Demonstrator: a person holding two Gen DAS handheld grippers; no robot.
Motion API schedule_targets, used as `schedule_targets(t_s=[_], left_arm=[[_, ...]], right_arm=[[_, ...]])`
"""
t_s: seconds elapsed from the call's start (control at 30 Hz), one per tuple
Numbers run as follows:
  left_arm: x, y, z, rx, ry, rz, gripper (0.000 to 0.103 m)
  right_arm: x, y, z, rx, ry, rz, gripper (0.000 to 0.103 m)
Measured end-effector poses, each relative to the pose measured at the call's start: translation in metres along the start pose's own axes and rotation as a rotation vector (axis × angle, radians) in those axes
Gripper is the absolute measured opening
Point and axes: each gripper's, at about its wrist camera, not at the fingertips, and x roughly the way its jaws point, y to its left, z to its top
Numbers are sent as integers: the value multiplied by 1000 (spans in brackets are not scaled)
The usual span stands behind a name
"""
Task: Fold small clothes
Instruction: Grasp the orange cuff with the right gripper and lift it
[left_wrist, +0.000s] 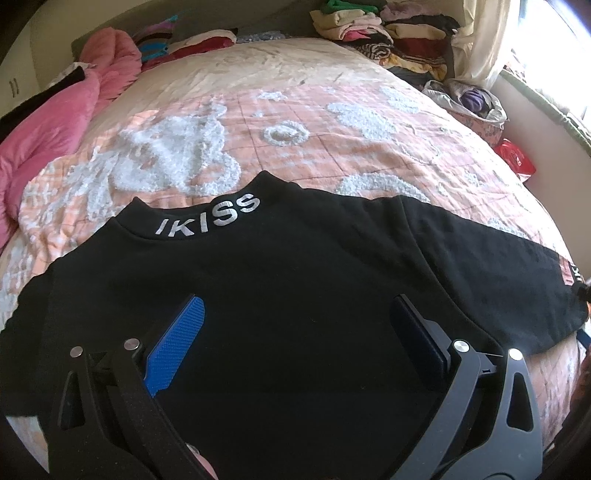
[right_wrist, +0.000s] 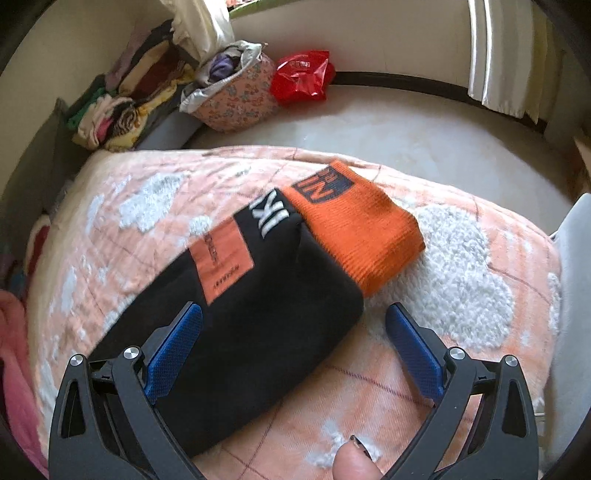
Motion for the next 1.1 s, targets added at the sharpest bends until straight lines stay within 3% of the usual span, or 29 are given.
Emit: schedule_targets(t_s=[0.07,0.13,0.2,0.3,0.7,0.87,1.1], left_arm=[[-2,0,0,3,-5,-1,94],[-4,0,0,6,-13,1,94],[-7,1,1,11,-21,5,94],[-12,5,2,3,-30,2,94],[-44,22,6,-2,-81,5,94],[-58,33,6,-6,-106,20,94],[-72,53,5,-28,-137,48,94]], right_arm=[[0,-3,2,14,-10,25,98],[-1,-5,4,29,-29,38,75],[-4,-7,4,33,-48,35,44],[-8,-6,6,28,-64,114,16],[-74,53,-10,-194,-198,443,10],[-105,81,-27,-311,-242,524,10],[-134,120,-56,-440,-239,608,10]])
